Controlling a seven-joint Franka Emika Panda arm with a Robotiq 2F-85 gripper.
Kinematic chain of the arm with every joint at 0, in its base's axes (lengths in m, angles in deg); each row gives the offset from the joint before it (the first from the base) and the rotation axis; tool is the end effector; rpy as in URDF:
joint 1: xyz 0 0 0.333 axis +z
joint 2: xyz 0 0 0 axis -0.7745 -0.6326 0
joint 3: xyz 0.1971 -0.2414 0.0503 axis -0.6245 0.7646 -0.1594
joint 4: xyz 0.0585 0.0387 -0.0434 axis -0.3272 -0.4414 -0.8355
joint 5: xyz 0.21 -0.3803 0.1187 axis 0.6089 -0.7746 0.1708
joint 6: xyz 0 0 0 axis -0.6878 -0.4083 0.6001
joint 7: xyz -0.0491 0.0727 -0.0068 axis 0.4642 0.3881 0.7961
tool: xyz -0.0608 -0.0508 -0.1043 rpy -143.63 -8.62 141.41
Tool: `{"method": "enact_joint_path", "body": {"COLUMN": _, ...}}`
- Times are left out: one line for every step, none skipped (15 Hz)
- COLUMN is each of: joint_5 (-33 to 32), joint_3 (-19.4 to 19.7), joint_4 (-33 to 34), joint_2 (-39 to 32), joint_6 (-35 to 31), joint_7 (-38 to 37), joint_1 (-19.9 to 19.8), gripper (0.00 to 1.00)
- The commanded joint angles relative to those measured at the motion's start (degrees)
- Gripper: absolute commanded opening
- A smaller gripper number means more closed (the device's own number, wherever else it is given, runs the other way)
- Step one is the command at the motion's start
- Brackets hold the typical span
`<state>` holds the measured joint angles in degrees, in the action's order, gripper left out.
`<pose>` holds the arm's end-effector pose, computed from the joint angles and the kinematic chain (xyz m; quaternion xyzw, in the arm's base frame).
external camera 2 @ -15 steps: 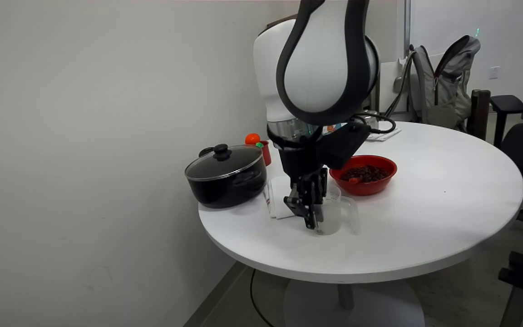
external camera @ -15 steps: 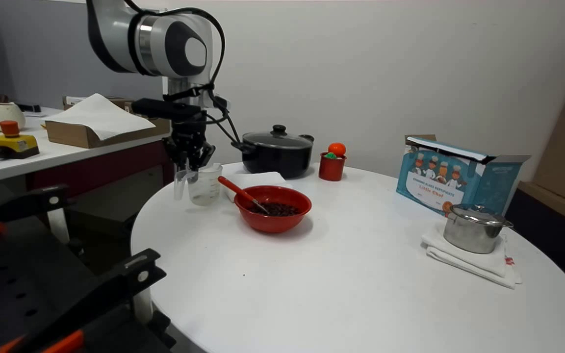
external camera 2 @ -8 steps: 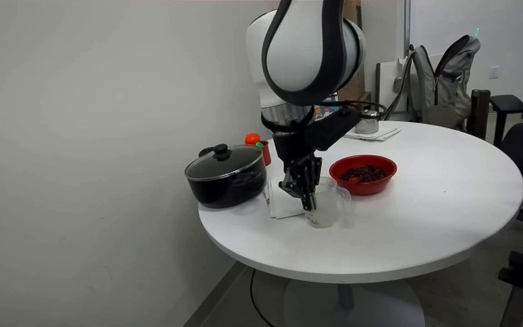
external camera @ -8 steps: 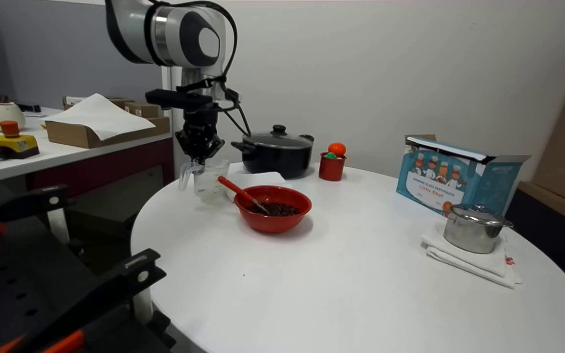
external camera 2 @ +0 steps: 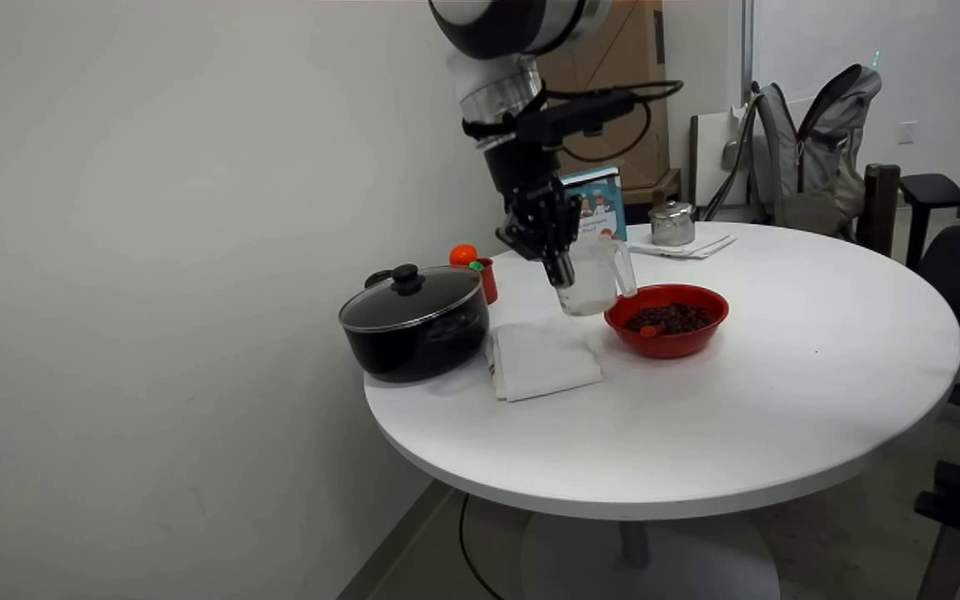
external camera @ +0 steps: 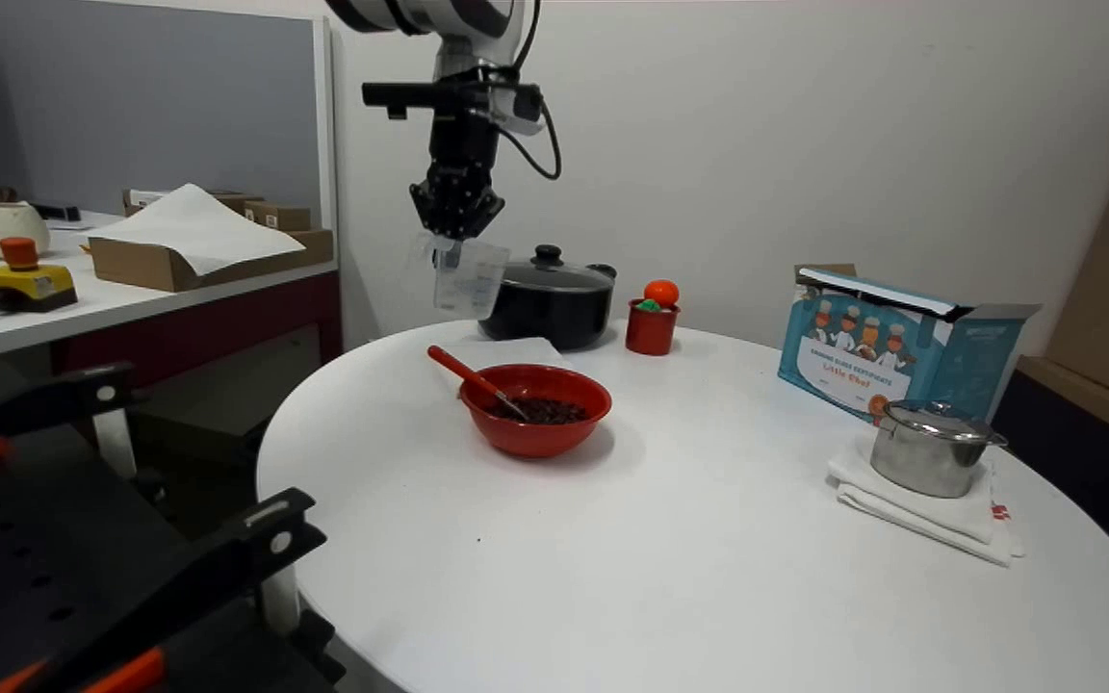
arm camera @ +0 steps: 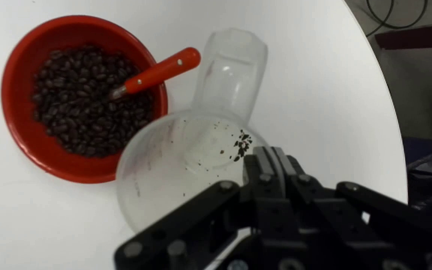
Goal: Move the measuring cup to the center of the table
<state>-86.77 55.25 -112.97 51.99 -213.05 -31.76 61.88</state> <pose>0.6140 0.1484 0.1354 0.9947 0.0439 -0.0906 0.0221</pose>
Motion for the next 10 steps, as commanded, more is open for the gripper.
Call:
{"method": "enact_joint_path", "body": {"joint_5": -0.3, "joint_3": -0.6, "joint_4": 4.7, "joint_2": 3.5, "joint_6": 9.6, "joint_7": 2.6, "joint_1": -1.5, "gripper": 0.07}}
{"method": "enact_joint_path", "body": {"joint_5": -0.7, "joint_3": -0.9, "joint_4": 5.4, "joint_2": 4.7, "joint_6": 11.6, "joint_7": 4.8, "joint_1": -2.0, "gripper": 0.07}}
{"method": "enact_joint_path", "body": {"joint_5": -0.8, "joint_3": -1.3, "joint_4": 5.9, "joint_2": 5.9, "joint_6": 13.8, "joint_7": 8.0, "joint_1": -2.7, "gripper": 0.07}}
{"method": "enact_joint_path", "body": {"joint_5": -1.2, "joint_3": -1.6, "joint_4": 6.2, "joint_2": 7.1, "joint_6": 16.2, "joint_7": 11.4, "joint_1": -3.3, "gripper": 0.07}}
{"method": "enact_joint_path", "body": {"joint_5": -1.2, "joint_3": -1.9, "joint_4": 6.3, "joint_2": 8.3, "joint_6": 18.1, "joint_7": 14.9, "joint_1": -4.0, "gripper": 0.07}}
{"method": "enact_joint_path", "body": {"joint_5": -1.1, "joint_3": -2.1, "joint_4": 6.4, "joint_2": 9.4, "joint_6": 20.0, "joint_7": 18.5, "joint_1": -4.8, "gripper": 0.07}}
{"method": "enact_joint_path", "body": {"joint_5": -1.0, "joint_3": -2.2, "joint_4": 5.9, "joint_2": 10.9, "joint_6": 21.7, "joint_7": 22.7, "joint_1": -5.7, "gripper": 0.07}}
{"method": "enact_joint_path", "body": {"joint_5": -0.8, "joint_3": -2.3, "joint_4": 5.4, "joint_2": 12.3, "joint_6": 23.1, "joint_7": 26.6, "joint_1": -6.6, "gripper": 0.07}}
{"method": "enact_joint_path", "body": {"joint_5": -0.6, "joint_3": -2.2, "joint_4": 4.1, "joint_2": 14.4, "joint_6": 24.2, "joint_7": 30.9, "joint_1": -7.7, "gripper": 0.07}}
{"method": "enact_joint_path", "body": {"joint_5": -0.7, "joint_3": -2.0, "joint_4": 3.0, "joint_2": 16.1, "joint_6": 25.1, "joint_7": 35.1, "joint_1": -8.7, "gripper": 0.07}}
